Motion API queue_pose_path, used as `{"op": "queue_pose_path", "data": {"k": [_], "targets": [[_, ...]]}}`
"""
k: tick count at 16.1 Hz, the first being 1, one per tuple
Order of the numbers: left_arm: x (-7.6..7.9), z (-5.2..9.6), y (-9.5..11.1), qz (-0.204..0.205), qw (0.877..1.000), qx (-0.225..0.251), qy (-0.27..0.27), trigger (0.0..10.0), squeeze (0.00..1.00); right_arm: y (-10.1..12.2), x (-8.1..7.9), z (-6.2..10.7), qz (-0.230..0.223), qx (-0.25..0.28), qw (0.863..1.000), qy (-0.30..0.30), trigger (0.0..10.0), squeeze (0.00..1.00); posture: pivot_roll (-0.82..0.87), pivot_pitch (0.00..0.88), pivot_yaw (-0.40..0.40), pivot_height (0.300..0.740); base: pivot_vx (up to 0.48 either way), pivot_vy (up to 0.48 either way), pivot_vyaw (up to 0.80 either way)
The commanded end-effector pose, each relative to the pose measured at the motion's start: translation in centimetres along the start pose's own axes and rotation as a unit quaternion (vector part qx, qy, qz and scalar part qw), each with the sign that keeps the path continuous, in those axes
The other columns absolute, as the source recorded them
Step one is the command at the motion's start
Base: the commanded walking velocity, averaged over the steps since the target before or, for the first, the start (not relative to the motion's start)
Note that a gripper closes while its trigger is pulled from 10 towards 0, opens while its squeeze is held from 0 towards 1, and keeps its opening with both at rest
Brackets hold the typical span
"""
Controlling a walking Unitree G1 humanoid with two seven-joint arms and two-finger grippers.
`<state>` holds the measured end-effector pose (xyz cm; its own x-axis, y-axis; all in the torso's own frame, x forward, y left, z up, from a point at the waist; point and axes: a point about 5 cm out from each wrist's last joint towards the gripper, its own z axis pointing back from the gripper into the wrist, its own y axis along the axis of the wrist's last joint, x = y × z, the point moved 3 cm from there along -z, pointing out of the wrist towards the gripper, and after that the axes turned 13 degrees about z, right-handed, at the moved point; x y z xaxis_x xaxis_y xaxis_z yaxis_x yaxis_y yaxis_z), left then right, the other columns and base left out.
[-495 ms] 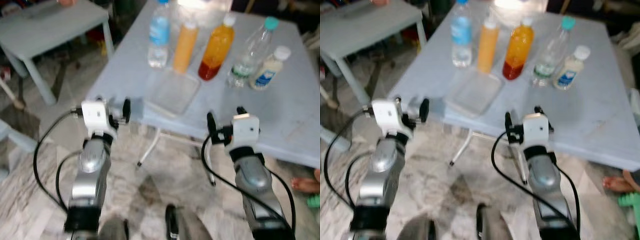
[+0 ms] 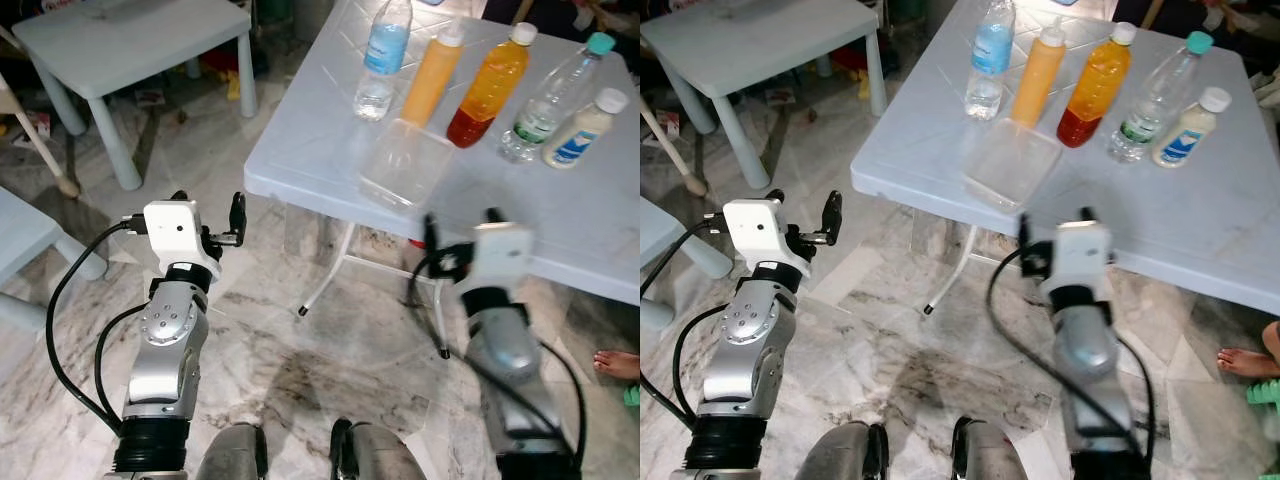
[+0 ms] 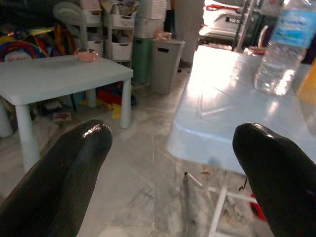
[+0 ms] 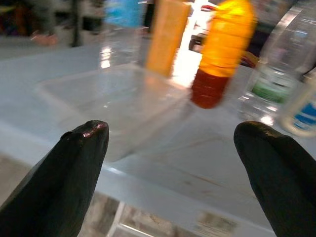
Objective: Restocking fridge
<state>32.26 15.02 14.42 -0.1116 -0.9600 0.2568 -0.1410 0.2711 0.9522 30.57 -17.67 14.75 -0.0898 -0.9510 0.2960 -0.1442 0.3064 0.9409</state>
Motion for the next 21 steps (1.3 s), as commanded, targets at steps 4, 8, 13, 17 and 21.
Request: {"op": "queue_pose_path", "data": {"k": [4, 8, 13, 17, 21], "targets": [[-1.9, 2.3, -2.1, -0.027, 0.998, -0.05, 0.009, 10.0, 0.0, -1.4, 3.2, -1.7, -0.041, -0.032, 0.998, -0.04, 10.0, 0.0, 0.0, 0.179, -0.043, 0.74, 0.0, 0.0, 0.0], [-2.6, 3.3, -3.1, -0.043, 0.996, -0.073, 0.014, 10.0, 0.0, -0.5, 3.4, -4.7, -0.074, -0.015, 0.997, -0.023, 10.0, 0.0, 0.03, 0.199, -0.026, 0.74, 0.0, 0.0, 0.0], [-3.1, 3.7, -2.7, -0.056, 0.995, -0.078, 0.009, 10.0, 0.0, 0.1, 2.2, -6.6, -0.146, -0.009, 0.989, 0.007, 10.0, 0.0, 0.06, 0.207, -0.013, 0.74, 0.0, 0.0, 0.0], [-2.8, 3.8, -2.7, -0.064, 0.995, -0.081, 0.0, 10.0, 0.0, 1.1, -0.8, -6.4, -0.178, 0.005, 0.982, 0.056, 10.0, 0.0, 0.07, 0.21, -0.001, 0.74, 0.0, 0.0, 0.0], [-2.6, 3.8, -2.6, -0.062, 0.995, -0.083, -0.004, 10.0, 0.0, 0.0, -2.4, -5.3, -0.23, -0.023, 0.971, 0.058, 10.0, 0.0, 0.07, 0.22, 0.006, 0.74, 0.0, 0.0, 0.0]]}}
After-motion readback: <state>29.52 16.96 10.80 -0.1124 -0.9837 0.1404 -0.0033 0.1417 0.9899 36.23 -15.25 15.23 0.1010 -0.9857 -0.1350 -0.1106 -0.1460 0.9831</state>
